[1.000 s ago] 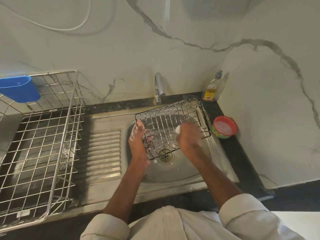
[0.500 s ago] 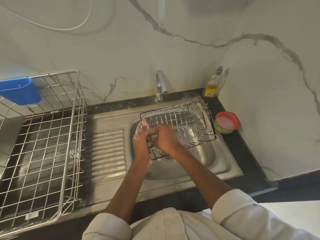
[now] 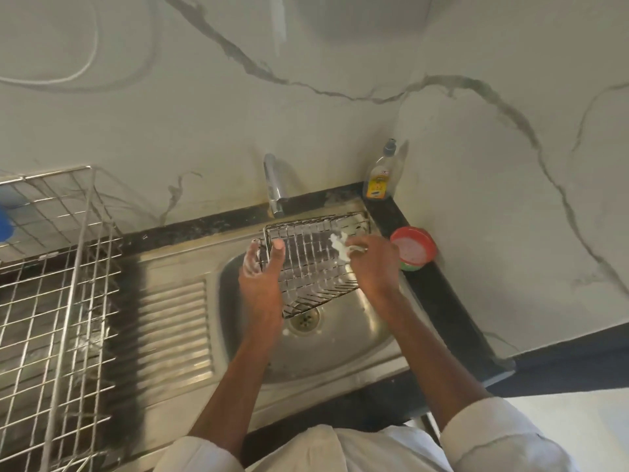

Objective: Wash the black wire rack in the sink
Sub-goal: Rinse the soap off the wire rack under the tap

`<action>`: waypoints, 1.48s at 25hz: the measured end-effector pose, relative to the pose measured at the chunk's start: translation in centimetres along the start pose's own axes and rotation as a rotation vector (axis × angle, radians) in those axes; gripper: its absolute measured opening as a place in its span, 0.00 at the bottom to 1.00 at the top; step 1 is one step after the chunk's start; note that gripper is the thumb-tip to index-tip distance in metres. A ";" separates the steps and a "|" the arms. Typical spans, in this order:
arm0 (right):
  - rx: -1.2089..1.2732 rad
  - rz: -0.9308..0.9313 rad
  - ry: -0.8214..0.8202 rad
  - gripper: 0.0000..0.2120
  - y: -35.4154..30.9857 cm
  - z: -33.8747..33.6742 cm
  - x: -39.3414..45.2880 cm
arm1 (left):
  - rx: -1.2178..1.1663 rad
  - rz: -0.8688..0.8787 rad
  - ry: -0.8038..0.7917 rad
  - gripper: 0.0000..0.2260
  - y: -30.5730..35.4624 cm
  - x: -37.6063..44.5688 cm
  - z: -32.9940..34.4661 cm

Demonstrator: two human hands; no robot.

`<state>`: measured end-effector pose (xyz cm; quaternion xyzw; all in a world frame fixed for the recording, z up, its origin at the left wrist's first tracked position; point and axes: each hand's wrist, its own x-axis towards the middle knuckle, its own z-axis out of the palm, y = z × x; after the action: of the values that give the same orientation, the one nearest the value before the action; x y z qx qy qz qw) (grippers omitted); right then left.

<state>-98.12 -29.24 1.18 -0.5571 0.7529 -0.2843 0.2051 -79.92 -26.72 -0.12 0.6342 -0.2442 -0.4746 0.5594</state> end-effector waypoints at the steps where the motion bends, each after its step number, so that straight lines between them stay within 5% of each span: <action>1: 0.072 0.048 0.053 0.18 1.0 -0.9 0.9 | 0.027 0.019 0.006 0.41 0.0 0.0 0.8; 5: 0.055 0.160 0.226 0.12 6.7 -3.1 5.3 | 0.255 0.077 0.039 0.44 0.3 0.6 3.6; 12: -0.154 0.067 0.017 0.11 11.8 -2.4 8.6 | 0.753 0.274 0.007 0.48 0.2 1.4 8.1; 17: -0.148 -0.049 0.101 0.13 10.7 -1.6 9.2 | 0.976 0.318 -0.020 0.50 -0.2 1.7 8.2; 21: 0.185 -0.207 -0.253 0.27 5.9 0.0 7.7 | 1.109 0.344 -0.096 0.50 0.0 2.8 6.4; 25: 0.212 -0.425 -0.575 0.40 3.2 3.9 6.8 | 1.064 0.403 -0.266 0.48 1.4 4.5 4.0; 30: 0.160 -0.375 -0.364 0.16 0.7 8.1 7.2 | 1.117 0.385 -0.440 0.47 2.3 7.2 1.9; 34: 0.140 -0.154 -0.222 0.16 -0.4 8.2 6.6 | 0.909 0.213 -0.671 0.32 2.9 11.5 1.1; 37: 0.119 -0.019 -0.220 0.21 -0.1 7.6 6.5 | 0.846 0.163 -0.491 0.19 2.7 15.7 2.1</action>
<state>-95.26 -37.03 -4.44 -0.5788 0.7023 -0.2678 0.3163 -74.46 -41.58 -2.61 0.6540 -0.5889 -0.4238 0.2143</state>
